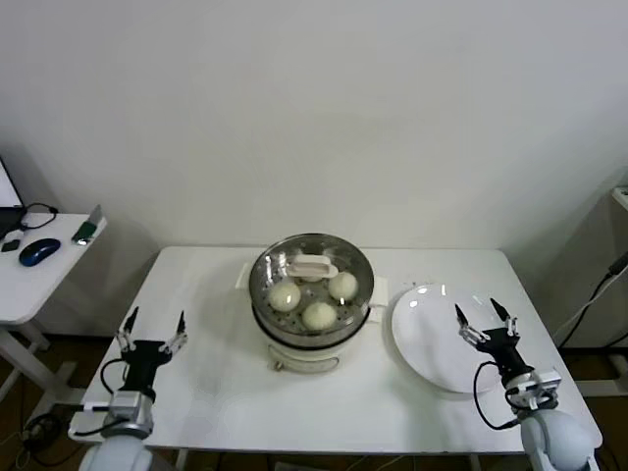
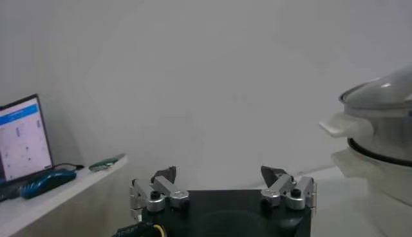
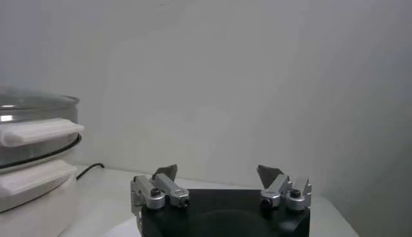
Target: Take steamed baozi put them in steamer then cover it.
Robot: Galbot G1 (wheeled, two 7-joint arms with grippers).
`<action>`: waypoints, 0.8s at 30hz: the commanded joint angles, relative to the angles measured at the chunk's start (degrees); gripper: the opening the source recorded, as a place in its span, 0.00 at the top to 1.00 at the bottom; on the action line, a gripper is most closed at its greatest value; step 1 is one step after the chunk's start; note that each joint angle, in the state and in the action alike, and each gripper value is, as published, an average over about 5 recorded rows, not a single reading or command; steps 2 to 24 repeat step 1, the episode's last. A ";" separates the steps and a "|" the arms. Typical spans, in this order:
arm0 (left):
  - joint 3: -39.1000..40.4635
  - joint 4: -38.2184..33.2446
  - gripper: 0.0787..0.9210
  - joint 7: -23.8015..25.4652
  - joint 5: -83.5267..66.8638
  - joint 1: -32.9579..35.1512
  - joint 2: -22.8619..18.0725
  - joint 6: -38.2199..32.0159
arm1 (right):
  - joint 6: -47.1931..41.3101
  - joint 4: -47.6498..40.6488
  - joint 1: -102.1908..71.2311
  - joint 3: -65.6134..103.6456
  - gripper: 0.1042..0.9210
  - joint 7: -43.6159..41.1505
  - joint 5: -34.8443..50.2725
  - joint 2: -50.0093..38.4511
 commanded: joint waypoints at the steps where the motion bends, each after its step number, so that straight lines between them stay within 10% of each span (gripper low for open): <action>1: -3.07 2.44 0.12 0.72 -5.63 2.35 -1.56 -9.62 | 1.40 0.11 -0.69 1.14 0.12 -0.81 0.27 0.78; 24: -3.07 2.44 0.12 0.72 -5.63 2.35 -1.56 -9.62 | 1.40 0.11 -0.69 1.14 0.12 -0.81 0.27 0.78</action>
